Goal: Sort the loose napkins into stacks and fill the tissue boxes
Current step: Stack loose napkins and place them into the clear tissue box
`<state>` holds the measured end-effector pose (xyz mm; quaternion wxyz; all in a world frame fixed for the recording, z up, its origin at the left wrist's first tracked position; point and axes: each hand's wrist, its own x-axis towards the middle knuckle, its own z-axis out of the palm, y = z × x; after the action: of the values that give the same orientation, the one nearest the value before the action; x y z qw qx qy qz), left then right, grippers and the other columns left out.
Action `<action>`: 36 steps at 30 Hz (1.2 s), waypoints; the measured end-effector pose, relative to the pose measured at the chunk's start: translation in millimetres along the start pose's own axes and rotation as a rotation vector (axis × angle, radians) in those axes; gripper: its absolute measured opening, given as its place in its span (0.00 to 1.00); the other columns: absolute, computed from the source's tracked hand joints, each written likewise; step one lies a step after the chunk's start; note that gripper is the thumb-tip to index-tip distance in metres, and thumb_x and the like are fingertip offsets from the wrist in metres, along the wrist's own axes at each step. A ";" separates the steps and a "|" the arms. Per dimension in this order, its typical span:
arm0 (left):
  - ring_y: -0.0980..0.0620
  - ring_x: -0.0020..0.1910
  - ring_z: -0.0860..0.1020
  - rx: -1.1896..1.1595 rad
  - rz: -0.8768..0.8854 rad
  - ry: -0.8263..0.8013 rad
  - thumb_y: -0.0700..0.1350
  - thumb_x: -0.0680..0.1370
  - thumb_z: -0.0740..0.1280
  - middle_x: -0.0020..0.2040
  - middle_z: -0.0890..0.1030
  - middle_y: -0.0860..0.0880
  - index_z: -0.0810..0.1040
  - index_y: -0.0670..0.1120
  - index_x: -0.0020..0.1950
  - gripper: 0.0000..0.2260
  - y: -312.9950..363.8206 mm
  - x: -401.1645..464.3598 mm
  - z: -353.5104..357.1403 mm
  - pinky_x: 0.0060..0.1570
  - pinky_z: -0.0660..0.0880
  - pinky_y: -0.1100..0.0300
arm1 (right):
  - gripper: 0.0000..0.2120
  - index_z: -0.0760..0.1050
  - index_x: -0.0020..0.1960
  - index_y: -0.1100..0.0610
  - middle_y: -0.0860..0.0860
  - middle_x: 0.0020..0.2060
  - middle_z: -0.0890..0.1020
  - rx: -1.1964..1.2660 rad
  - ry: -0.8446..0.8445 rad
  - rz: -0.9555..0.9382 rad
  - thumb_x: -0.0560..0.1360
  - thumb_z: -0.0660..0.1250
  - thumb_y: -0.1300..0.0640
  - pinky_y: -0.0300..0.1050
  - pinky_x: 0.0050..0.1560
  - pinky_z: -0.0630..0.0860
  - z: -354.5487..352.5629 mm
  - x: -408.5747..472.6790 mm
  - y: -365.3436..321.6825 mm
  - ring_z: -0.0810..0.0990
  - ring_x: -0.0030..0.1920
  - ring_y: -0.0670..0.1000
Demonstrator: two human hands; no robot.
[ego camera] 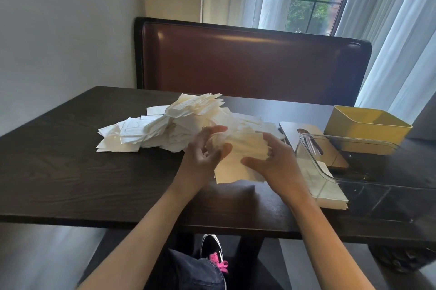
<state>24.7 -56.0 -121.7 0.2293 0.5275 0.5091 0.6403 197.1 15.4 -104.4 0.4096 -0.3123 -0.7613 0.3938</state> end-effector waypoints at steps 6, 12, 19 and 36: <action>0.61 0.40 0.79 -0.113 -0.155 0.227 0.61 0.69 0.69 0.44 0.82 0.51 0.80 0.49 0.54 0.20 2.5 -10.6 42.0 0.40 0.73 0.67 | 0.27 0.77 0.62 0.51 0.48 0.53 0.84 0.111 0.034 0.170 0.64 0.78 0.58 0.53 0.59 0.79 14.2 -10.1 13.5 0.83 0.54 0.48; 0.61 0.38 0.77 -0.155 -0.240 0.382 0.44 0.79 0.67 0.42 0.81 0.51 0.80 0.49 0.50 0.03 2.3 -8.4 55.6 0.39 0.72 0.67 | 0.28 0.74 0.65 0.54 0.51 0.51 0.84 0.287 0.101 0.229 0.69 0.74 0.71 0.39 0.48 0.81 10.7 -16.3 19.6 0.84 0.47 0.43; 0.57 0.50 0.80 -0.266 -0.254 0.450 0.53 0.77 0.66 0.49 0.83 0.51 0.80 0.50 0.52 0.09 6.6 -11.5 59.8 0.48 0.73 0.64 | 0.28 0.75 0.65 0.47 0.47 0.59 0.80 0.387 0.192 0.305 0.68 0.75 0.44 0.44 0.58 0.75 23.1 -14.0 14.9 0.78 0.60 0.47; 0.60 0.42 0.78 0.017 -0.370 0.582 0.47 0.78 0.67 0.44 0.81 0.55 0.80 0.51 0.52 0.05 12.9 8.4 67.5 0.36 0.70 0.63 | 0.16 0.82 0.40 0.53 0.47 0.32 0.83 0.245 0.492 0.263 0.80 0.63 0.48 0.46 0.43 0.71 43.2 3.2 -3.1 0.79 0.36 0.43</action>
<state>86.4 -26.2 -111.6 0.1821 0.2235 0.6456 0.7071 157.6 1.6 -115.8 0.5617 -0.4424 -0.5391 0.4451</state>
